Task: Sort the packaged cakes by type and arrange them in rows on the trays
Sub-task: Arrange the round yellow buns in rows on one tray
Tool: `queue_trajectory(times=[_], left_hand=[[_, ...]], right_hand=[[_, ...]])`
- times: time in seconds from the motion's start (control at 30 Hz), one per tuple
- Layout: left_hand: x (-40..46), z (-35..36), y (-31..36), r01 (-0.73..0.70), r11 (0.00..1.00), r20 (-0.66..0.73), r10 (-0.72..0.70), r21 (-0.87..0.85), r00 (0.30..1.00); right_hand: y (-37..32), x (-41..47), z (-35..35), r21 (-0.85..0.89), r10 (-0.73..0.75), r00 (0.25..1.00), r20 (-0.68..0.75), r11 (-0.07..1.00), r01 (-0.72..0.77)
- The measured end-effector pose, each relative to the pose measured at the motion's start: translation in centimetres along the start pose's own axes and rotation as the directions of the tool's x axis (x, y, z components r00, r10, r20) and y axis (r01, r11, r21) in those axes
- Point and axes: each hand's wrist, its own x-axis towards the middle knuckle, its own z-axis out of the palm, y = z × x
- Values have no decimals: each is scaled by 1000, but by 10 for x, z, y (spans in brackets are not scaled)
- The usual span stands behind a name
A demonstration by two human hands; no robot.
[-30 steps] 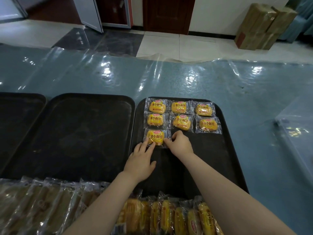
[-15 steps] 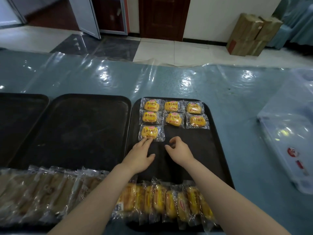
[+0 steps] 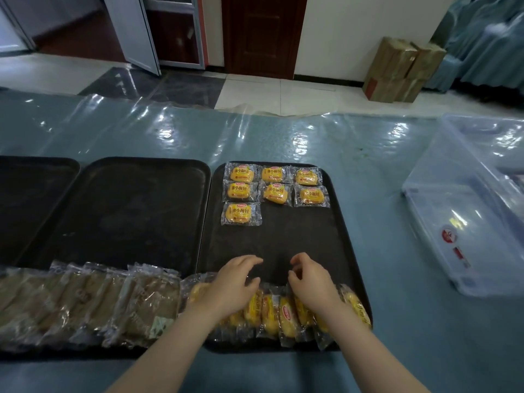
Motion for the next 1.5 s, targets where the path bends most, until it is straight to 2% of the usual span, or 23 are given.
queue_trajectory(times=[0.2,0.43,0.57,0.93,1.23,1.33,1.5], left_hand=[[-23,21,7,-32,999,19,32,3,999],[-37,32,19,-64,997,50,61,42,997],[-40,32,21,-68,996,55,64,66,996],[-45,31,24,-57,997,90,52,56,995],[-47,28,28,-43,998,105,38,46,994],[-47,27,30,-30,999,97,33,-31,995],[-48,24,39,23,975,78,-6,-222,997]], right_hand=[[19,-40,0,-149,-82,977,-195,987,53],[45,-64,-3,-55,47,945,-323,996,-68],[58,-70,-3,49,77,919,-387,997,-63],[76,-71,-5,101,208,922,-327,978,-185],[79,-73,-9,160,233,918,-321,969,-189],[73,-74,-14,219,235,913,-334,961,-167],[48,-73,-20,304,131,917,-376,952,-11]])
